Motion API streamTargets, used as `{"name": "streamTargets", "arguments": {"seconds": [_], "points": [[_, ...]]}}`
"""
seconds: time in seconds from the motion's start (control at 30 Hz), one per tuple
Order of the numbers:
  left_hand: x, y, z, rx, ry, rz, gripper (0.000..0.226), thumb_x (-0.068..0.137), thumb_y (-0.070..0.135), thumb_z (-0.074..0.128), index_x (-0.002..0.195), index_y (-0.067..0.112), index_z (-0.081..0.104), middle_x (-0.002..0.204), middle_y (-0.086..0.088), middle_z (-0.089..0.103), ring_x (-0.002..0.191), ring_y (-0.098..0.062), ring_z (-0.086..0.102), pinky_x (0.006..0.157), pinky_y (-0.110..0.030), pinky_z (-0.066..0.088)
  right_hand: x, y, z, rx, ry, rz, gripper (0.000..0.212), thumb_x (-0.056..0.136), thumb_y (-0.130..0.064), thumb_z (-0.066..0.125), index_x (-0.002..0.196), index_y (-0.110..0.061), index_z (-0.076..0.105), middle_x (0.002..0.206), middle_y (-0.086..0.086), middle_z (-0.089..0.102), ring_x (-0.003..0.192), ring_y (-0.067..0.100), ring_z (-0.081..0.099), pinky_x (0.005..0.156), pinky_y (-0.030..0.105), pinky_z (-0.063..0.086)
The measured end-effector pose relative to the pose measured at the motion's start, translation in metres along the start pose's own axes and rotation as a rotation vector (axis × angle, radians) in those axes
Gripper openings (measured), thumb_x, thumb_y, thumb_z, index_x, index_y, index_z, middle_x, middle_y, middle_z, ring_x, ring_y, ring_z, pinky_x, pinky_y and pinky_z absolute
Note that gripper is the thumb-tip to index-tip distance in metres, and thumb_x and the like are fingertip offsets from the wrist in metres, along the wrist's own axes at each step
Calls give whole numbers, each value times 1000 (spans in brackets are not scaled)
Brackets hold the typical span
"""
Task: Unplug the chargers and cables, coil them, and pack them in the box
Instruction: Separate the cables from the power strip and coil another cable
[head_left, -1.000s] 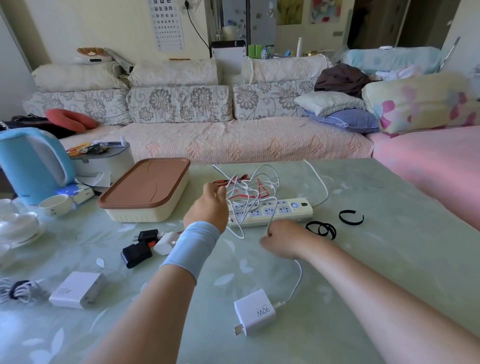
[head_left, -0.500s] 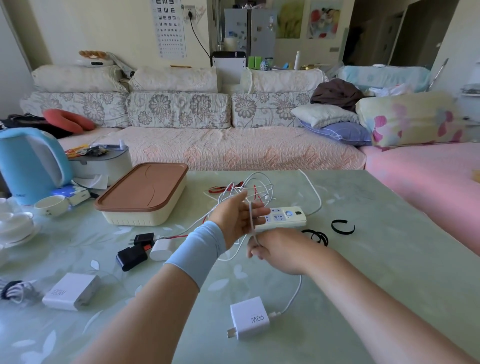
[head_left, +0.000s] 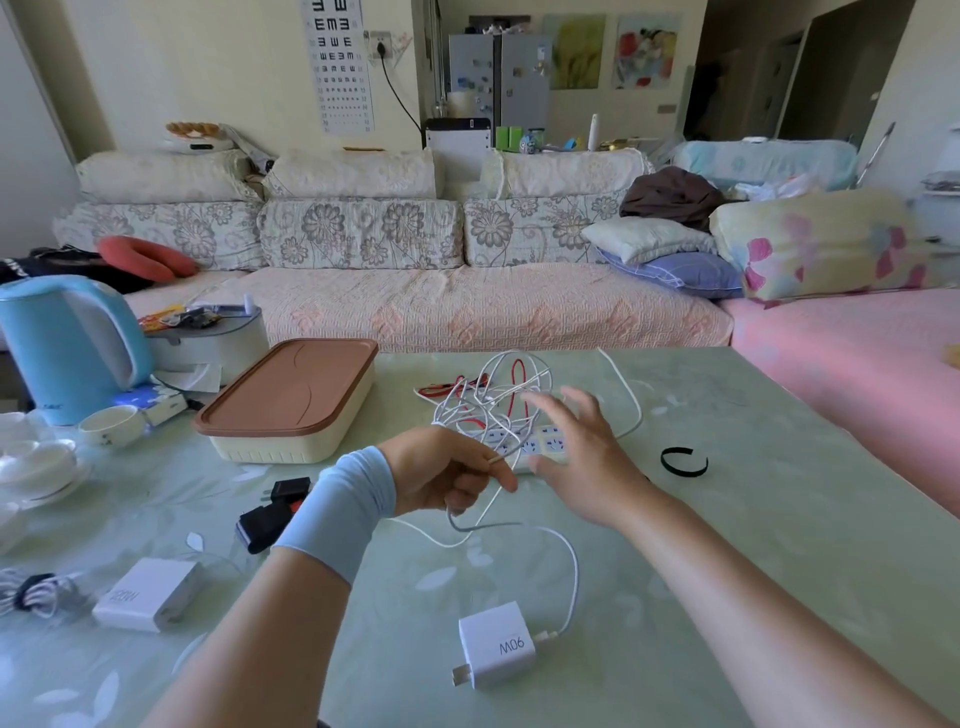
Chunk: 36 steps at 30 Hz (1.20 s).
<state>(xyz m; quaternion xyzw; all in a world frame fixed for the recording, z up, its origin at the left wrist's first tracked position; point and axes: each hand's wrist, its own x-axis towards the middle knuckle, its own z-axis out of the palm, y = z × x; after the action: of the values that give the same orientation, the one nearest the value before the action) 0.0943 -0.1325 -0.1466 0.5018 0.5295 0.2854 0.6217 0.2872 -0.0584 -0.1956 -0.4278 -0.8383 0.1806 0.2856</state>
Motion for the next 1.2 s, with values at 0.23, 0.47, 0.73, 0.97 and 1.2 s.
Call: {"name": "streamTargets", "arguments": {"seconds": [0.23, 0.47, 0.73, 0.97, 1.2], "points": [[7, 6, -6, 64, 658, 277, 53, 88, 39, 66, 42, 19, 48, 48, -1, 31, 44, -16, 24, 45, -21, 23, 2, -18, 1, 169, 65, -109, 10, 91, -17, 65, 94, -27, 65, 95, -8, 64, 80, 5, 56, 73, 20, 41], [2, 10, -13, -392, 772, 668, 55, 88, 4, 58, 43, 22, 32, 42, 6, 23, 40, -11, 17, 41, -18, 16, 9, -5, 3, 35, -145, 118, 22, 93, -26, 60, 115, -28, 56, 104, -18, 52, 93, 12, 48, 78, 22, 33], [8, -10, -28, 613, 1279, 30, 22, 86, 22, 50, 95, 28, 69, 97, -8, 65, 94, -30, 54, 82, -33, 40, 36, 20, 17, 70, 90, 100, 14, 95, -26, 61, 95, -20, 74, 94, 7, 61, 91, 24, 58, 77, 29, 40], [40, 3, 5, 910, 857, 526, 51, 79, -4, 47, 120, 20, 65, 120, -4, 65, 111, -26, 55, 98, -29, 37, 49, 0, 19, 133, 232, -211, 11, 90, -24, 69, 90, -16, 76, 75, -6, 56, 71, 10, 52, 64, 15, 34], [46, 11, -5, 790, 1032, 405, 30, 85, 42, 61, 73, 14, 61, 67, -2, 61, 72, -26, 55, 62, -25, 36, 67, 19, 27, -7, 163, -203, 4, 82, -19, 71, 83, -23, 72, 84, -9, 69, 83, 12, 56, 82, 30, 45]]}}
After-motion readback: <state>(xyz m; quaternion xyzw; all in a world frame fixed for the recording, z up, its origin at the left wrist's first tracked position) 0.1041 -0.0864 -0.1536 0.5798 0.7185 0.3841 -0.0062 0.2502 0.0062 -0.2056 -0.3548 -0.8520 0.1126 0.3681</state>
